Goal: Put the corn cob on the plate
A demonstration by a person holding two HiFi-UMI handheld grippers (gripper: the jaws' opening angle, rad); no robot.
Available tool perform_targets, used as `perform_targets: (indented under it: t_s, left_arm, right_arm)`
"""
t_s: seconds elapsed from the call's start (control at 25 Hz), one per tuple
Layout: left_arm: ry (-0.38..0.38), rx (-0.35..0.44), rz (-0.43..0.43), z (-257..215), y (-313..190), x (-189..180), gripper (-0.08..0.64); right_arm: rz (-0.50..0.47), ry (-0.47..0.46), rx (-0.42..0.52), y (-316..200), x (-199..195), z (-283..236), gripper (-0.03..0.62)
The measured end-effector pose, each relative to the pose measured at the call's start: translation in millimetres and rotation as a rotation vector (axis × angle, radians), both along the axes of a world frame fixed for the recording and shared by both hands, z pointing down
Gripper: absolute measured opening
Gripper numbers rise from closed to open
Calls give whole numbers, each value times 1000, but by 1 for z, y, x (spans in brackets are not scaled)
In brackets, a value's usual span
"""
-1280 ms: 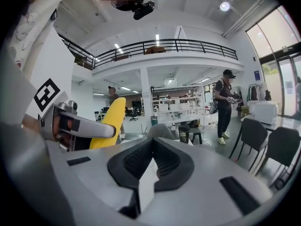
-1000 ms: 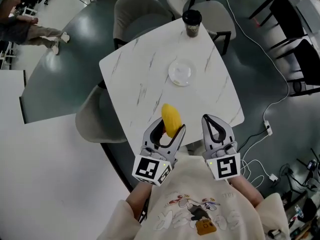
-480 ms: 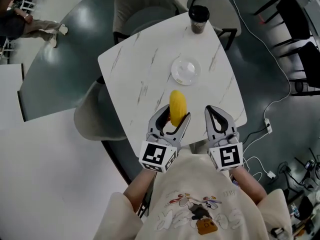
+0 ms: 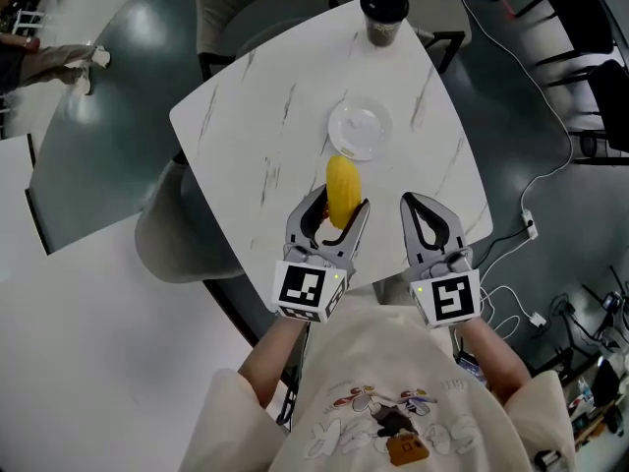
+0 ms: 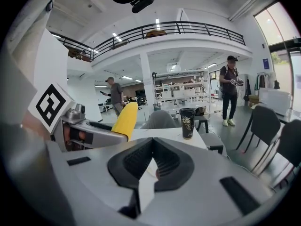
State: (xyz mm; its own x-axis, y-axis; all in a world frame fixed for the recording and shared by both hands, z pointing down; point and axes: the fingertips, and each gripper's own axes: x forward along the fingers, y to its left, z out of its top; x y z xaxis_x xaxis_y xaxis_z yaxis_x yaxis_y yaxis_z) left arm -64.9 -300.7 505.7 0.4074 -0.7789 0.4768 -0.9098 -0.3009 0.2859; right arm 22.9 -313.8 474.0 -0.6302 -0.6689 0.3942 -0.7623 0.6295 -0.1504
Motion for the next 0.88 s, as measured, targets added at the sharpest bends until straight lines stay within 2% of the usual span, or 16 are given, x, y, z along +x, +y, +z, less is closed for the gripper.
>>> perform_targets:
  t_s: [0.36,0.88]
  left_arm:
    - [1,-42,11,37,-20,-6,259]
    - [-17,-92,31,77,-42,-9,259]
  right_arm:
    - [8,36,-53,-13,-10,45,5]
    - [11,56,-69,-39,-18,80,5]
